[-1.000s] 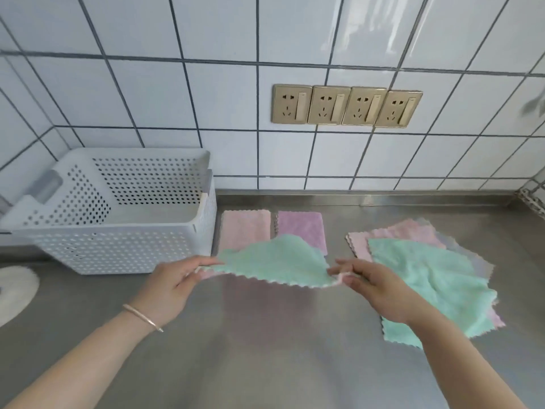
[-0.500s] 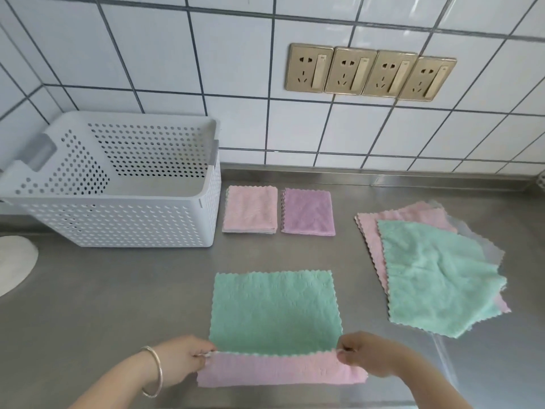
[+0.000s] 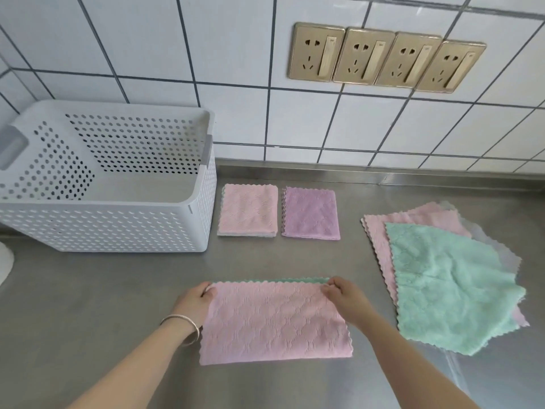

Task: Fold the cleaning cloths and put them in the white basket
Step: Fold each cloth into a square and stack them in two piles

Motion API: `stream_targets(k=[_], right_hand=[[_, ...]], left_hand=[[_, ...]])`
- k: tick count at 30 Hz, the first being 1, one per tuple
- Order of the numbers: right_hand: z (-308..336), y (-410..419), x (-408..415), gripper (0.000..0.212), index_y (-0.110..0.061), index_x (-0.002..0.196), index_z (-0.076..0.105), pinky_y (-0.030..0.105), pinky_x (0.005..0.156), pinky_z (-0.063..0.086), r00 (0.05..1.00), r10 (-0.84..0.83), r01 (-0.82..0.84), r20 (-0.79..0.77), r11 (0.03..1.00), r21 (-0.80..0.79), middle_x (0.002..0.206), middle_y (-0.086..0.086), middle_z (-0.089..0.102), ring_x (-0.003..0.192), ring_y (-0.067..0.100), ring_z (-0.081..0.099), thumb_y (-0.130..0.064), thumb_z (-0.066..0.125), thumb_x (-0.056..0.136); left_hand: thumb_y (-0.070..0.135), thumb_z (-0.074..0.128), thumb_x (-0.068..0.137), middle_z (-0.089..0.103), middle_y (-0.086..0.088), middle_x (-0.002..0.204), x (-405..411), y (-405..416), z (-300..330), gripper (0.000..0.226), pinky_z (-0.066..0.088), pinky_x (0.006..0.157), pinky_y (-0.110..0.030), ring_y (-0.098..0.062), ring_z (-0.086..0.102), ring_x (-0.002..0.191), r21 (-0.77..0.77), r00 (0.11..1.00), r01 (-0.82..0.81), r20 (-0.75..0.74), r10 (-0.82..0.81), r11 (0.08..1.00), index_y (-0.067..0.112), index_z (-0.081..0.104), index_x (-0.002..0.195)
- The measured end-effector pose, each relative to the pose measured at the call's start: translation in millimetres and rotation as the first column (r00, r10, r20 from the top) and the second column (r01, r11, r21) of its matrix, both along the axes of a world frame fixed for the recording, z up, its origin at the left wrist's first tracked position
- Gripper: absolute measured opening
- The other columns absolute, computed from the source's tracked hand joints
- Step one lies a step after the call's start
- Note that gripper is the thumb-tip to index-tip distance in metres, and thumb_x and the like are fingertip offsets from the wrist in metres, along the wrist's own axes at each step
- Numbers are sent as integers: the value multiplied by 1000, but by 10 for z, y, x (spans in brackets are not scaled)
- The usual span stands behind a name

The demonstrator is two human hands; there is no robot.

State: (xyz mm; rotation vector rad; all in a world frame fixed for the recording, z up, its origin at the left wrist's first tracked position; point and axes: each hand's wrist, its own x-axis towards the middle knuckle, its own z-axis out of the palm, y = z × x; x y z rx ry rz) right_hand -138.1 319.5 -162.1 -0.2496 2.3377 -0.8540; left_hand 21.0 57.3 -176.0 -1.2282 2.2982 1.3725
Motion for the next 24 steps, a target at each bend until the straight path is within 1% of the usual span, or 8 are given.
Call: stream_targets(k=[5,10,13,16,18,19,21,24], right_hand=[[-92,-16,-27,20,-15,73,50,27,53,32,997,-47,49,-67,998,27,65,-2,52,63,17,46,-25,52,91],[-149,-64,-79,12,-25,79,54,29,60,40,994,-11,22,-109,996,92,67,-10,56,71,18,53,-31,55,89],[-149,-84,-111,11,-31,78,53,30,62,43,989,27,-6,-149,989,145,69,-8,58,75,20,55,-34,55,88],[-171,-104,-115,10,-32,79,55,30,63,46,989,11,15,-150,985,171,79,-5,64,79,21,59,-38,56,87],[-180,-108,-132,9,-29,86,57,29,64,46,990,-50,70,-130,986,153,88,-5,65,82,20,60,-37,58,85],[-168,-108,-138,11,-27,93,58,27,63,46,989,-94,108,-114,987,121,91,-5,64,83,19,59,-35,59,85],[-135,-89,-120,22,-23,106,55,26,67,42,980,-189,190,-68,982,13,99,-1,62,85,17,57,-30,60,86],[-92,-14,-29,36,-19,120,48,25,75,38,970,-241,237,-34,968,-86,102,1,58,88,15,54,-23,61,87]], left_hand=[[20,43,94,65,-14,116,-76,-5,-62,29,43,85,-33,-34,58,105,-109,998,4,70,4,994,13,60,115],[17,42,95,54,-14,133,-109,-12,-93,36,37,99,-30,-32,49,123,-178,984,78,173,-47,981,9,51,129],[15,42,95,51,-15,137,-117,-17,-74,37,36,101,-30,-31,47,126,-200,978,113,196,-74,973,7,49,131],[15,40,95,53,-16,134,-117,-3,-70,36,38,99,-31,-32,49,123,-239,974,138,210,-88,961,7,50,129],[16,40,95,57,-17,129,-113,24,-79,35,40,93,-32,-33,53,117,-261,978,127,197,-76,957,8,52,126],[18,41,94,61,-18,122,-105,37,-81,32,42,86,-32,-33,56,111,-274,982,102,179,-54,956,10,54,123],[21,43,93,66,-19,106,-63,67,-67,24,39,70,-29,-34,60,94,-295,992,30,123,7,955,13,55,113],[22,48,92,68,-17,97,-4,102,-57,20,37,67,-29,-34,60,87,-314,997,-68,21,79,947,15,57,108]])
